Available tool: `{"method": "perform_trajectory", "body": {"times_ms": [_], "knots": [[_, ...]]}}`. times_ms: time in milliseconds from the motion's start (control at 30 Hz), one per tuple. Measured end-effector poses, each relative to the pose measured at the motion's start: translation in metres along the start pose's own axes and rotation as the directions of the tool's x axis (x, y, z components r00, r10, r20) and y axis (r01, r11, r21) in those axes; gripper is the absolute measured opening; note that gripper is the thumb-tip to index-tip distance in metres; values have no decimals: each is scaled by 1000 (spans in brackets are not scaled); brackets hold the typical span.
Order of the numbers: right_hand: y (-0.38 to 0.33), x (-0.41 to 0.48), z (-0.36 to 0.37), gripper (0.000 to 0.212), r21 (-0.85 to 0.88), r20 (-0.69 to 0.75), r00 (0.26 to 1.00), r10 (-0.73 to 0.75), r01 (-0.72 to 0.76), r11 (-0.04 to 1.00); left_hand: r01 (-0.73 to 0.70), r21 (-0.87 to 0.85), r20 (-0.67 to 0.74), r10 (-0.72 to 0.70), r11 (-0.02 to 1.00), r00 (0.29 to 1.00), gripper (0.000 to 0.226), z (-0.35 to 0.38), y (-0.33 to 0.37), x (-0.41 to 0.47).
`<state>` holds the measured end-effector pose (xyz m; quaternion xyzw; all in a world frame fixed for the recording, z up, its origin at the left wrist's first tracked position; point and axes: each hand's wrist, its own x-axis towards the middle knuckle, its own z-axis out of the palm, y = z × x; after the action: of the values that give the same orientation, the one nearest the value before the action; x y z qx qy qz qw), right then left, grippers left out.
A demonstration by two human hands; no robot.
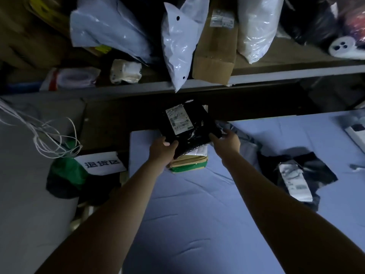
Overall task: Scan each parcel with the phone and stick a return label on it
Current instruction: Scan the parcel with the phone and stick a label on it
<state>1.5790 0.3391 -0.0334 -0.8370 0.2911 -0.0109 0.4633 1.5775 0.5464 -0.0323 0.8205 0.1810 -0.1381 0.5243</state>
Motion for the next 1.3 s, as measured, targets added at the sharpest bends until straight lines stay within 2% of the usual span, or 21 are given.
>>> {"method": "perform_trajectory", "body": {"times_ms": [167, 300, 533, 633, 733, 867, 1100, 1200, 1300], "knots": [[10, 19, 2, 28, 59, 71, 995, 72, -76, 995, 91, -95, -159, -106, 991, 982, 44, 22, 0, 16], [21, 8, -7, 20, 118, 166, 986, 14, -34, 992, 73, -138, -213, -101, 988, 972, 31, 23, -4, 9], [40, -48, -69, 17, 226, 167, 984, -57, 18, 974, -142, -114, -174, 121, 983, 977, 38, 24, 6, -49], [55, -74, -115, 14, 219, 104, 993, -49, 25, 975, -206, -138, -118, 190, 969, 975, 38, 44, 16, -86], [80, -101, -167, 17, 151, -33, 998, -55, 59, 987, -253, -200, -31, 252, 946, 967, 38, 83, 18, -125], [133, -130, -237, 17, 200, -118, 991, 65, -40, 979, -242, -214, 121, 271, 946, 955, 39, 147, 16, -178], [241, -132, -336, 26, 334, -100, 969, 226, -181, 925, -239, -178, 204, 273, 955, 940, 38, 266, 15, -245], [287, -108, -380, 30, 309, -90, 961, 260, -221, 925, -198, -167, 216, 232, 966, 949, 40, 334, 23, -267], [332, -81, -421, 36, 209, -72, 951, 300, -280, 937, -154, -125, 192, 176, 980, 966, 42, 405, 25, -286]]}}
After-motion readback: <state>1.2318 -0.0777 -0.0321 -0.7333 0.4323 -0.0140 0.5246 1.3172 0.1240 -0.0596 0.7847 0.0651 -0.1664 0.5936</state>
